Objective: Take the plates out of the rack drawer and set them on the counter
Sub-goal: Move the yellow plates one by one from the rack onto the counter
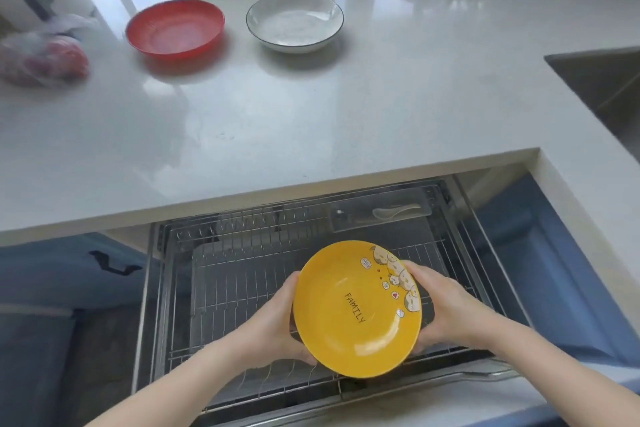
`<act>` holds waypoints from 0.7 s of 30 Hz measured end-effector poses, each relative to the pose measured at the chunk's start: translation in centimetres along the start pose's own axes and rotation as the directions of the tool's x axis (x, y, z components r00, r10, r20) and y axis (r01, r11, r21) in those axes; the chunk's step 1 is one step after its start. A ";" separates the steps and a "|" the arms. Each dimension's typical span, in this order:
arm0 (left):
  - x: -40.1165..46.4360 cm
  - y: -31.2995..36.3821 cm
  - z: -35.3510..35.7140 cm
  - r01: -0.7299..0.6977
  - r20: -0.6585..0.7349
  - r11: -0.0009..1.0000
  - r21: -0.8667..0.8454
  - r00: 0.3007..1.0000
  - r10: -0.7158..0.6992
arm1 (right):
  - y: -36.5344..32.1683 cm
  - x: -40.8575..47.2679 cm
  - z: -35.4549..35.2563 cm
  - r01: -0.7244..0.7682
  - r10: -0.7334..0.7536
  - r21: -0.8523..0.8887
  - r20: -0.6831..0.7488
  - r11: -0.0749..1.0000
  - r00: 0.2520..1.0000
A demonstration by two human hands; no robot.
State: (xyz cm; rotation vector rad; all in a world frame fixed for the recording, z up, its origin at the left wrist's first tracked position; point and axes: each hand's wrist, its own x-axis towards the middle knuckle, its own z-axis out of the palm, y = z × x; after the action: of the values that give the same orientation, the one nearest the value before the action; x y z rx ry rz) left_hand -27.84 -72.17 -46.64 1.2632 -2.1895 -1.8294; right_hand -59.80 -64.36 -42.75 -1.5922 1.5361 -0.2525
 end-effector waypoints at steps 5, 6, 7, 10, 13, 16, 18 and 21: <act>-1.4 6.4 -2.9 -0.108 -0.012 0.994 0.023 0.994 0.109 | -3.6 -3.3 -4.5 0.047 -0.042 0.049 -0.101 0.998 0.994; -1.3 7.9 -3.8 -0.127 -0.011 0.991 0.030 0.992 0.128 | -4.2 -3.6 -5.7 0.056 -0.048 0.063 -0.126 0.996 0.991; -1.2 9.4 -4.7 -0.144 -0.007 0.989 0.042 0.990 0.144 | -4.7 -3.9 -6.9 0.061 -0.049 0.076 -0.148 0.995 0.988; 0.2 13.8 -7.5 -0.188 0.000 0.977 0.097 0.982 0.189 | -5.8 -3.4 -10.9 0.083 -0.067 0.082 -0.185 0.993 0.980; 2.8 16.9 -9.8 -0.184 -0.006 0.970 0.156 0.982 0.187 | -5.9 -1.2 -14.6 0.090 -0.077 0.066 -0.172 0.994 0.982; 6.2 18.2 -11.5 -0.158 -0.020 0.973 0.167 0.986 0.164 | -4.9 1.8 -17.9 0.087 -0.078 0.054 -0.141 0.995 0.987; 8.5 18.7 -12.5 -0.138 -0.046 0.974 0.180 0.988 0.149 | -4.0 4.1 -19.8 0.088 -0.081 0.055 -0.118 0.995 0.990; 11.9 19.3 -13.7 -0.103 -0.077 0.984 0.148 0.990 0.116 | -2.7 7.4 -22.5 0.080 -0.076 0.046 -0.099 0.996 0.992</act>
State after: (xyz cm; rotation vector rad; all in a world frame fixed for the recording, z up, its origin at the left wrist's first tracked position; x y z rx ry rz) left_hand -39.83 -90.51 -31.77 1.1925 -2.3296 -1.5741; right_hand -71.57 -81.21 -30.65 -1.6227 1.5302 -0.4140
